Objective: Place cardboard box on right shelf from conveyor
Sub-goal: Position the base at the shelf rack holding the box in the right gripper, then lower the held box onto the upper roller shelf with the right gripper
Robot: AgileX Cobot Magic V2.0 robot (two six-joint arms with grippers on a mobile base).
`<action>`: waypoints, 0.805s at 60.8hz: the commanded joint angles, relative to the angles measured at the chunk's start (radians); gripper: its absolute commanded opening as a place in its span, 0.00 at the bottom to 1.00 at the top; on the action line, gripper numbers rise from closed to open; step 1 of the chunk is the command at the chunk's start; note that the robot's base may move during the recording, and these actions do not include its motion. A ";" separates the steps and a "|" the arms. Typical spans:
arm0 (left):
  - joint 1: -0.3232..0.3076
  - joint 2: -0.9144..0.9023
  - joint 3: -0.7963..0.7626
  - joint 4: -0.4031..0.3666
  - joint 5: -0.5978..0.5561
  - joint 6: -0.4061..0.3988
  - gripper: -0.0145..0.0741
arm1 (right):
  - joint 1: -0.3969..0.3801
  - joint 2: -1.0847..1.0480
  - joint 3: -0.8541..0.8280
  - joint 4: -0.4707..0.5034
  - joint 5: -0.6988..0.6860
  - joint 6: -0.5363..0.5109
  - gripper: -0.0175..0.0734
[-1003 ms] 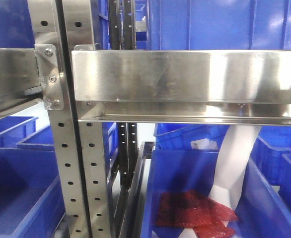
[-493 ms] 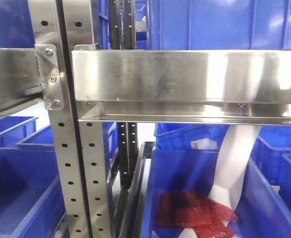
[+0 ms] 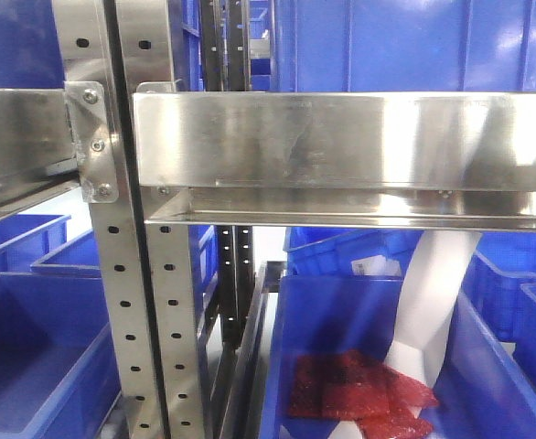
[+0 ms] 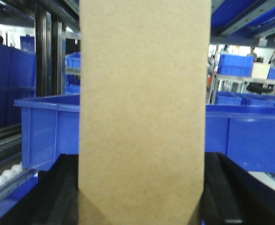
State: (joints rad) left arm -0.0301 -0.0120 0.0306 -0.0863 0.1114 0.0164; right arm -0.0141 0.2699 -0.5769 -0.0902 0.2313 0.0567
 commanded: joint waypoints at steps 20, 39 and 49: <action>-0.002 -0.009 -0.003 -0.005 -0.082 -0.001 0.03 | 0.072 0.418 -0.295 -0.129 -0.046 -0.006 0.54; -0.002 -0.009 -0.003 -0.005 -0.082 -0.001 0.03 | 0.186 0.655 -0.337 -0.729 -0.059 -0.006 0.54; -0.002 -0.009 -0.003 -0.005 -0.082 -0.001 0.03 | 0.188 0.765 -0.337 -0.959 -0.078 -0.006 0.54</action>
State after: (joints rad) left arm -0.0301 -0.0120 0.0306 -0.0863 0.1114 0.0164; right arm 0.1728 1.0024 -0.8699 -0.8992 0.2384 0.0567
